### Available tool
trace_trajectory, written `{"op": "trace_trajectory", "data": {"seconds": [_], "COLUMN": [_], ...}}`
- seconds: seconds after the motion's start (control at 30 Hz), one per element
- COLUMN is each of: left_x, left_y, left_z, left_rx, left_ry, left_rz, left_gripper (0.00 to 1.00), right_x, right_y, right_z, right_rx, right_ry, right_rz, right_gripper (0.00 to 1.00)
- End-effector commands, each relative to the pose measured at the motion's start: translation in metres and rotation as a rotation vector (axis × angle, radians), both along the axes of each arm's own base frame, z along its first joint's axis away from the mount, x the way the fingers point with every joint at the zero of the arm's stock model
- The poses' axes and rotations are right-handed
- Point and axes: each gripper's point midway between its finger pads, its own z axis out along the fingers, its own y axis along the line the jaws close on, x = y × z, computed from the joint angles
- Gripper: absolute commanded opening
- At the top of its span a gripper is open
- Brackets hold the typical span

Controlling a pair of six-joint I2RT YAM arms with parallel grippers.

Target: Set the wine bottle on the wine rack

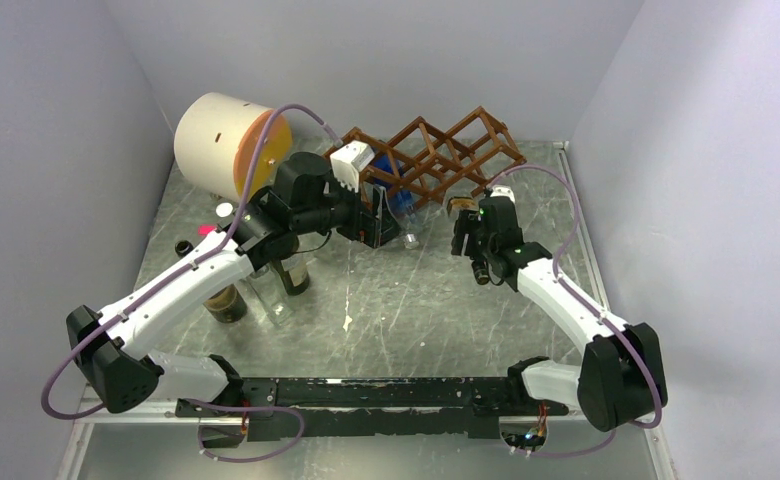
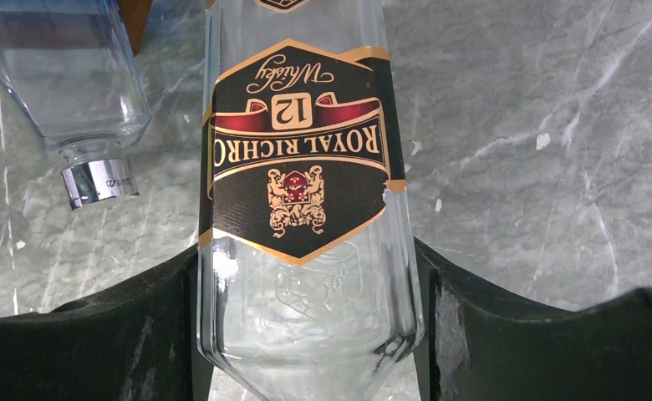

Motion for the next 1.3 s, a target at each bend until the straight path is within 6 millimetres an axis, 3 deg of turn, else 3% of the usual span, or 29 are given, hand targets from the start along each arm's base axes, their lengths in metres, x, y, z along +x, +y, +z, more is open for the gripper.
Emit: {"op": "trace_trajectory", "data": {"seconds": [0.0,0.23,0.53,0.77,1.03,1.27], "left_x": [-0.003,-0.005,-0.007,-0.01,-0.017,-0.019], "left_y": [-0.005,-0.008,-0.013,-0.014,-0.013,-0.013], "left_z": [0.021,0.015,0.016,0.018,0.036,0.034], "left_rx": [-0.052,-0.051,-0.062,-0.071,-0.107,-0.107], "left_ry": [-0.052,-0.029,-0.019,-0.016,-0.052,-0.04], "left_rz": [-0.045,-0.063,-0.088,-0.099,-0.129,-0.131], "left_gripper": [0.99,0.99,0.99,0.99,0.99,0.99], "right_x": [0.036,0.048,0.046,0.046,0.057,0.054], "right_y": [0.007,0.017,0.001,0.017,0.037,0.054], "right_z": [0.039,0.039,0.048,0.057,0.058,0.051], "right_rx": [0.055,0.093,0.073,0.128,0.171,0.197], "right_ry": [-0.207,-0.258,-0.315,-0.359,-0.432,-0.462], "right_rz": [-0.009,0.019,-0.062,0.018,0.123,0.232], "right_gripper": [0.0,0.0,0.0,0.0,0.0,0.0]}}
